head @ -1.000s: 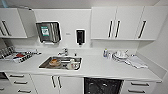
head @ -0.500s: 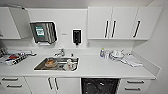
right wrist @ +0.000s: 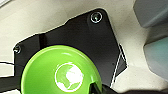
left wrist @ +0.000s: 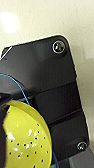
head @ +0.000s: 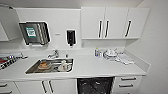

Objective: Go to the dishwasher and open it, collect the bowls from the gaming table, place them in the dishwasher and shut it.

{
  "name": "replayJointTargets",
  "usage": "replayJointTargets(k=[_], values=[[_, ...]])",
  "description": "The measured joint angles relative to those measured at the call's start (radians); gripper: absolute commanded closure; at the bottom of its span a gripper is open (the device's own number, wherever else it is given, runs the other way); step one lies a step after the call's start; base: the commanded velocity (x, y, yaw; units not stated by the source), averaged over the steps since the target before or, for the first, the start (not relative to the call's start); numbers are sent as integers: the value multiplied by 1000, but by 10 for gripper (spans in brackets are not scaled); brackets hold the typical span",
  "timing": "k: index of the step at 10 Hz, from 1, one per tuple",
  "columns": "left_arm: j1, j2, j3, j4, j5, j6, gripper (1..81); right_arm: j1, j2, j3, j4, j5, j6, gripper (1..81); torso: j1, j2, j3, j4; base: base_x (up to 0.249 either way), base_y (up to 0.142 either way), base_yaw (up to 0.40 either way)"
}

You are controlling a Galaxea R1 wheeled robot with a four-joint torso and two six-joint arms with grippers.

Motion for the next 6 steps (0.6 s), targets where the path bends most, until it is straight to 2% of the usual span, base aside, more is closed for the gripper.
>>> replayJointTargets(k=[1,6], values=[[-1,0,0,0,0,0,811,0,0,0,0,0,0,811,0,0,0,0,0,-70,0],[-2,0,0,0,0,0,811,0,0,0,0,1,0,811,0,0,0,0,0,0,0]])
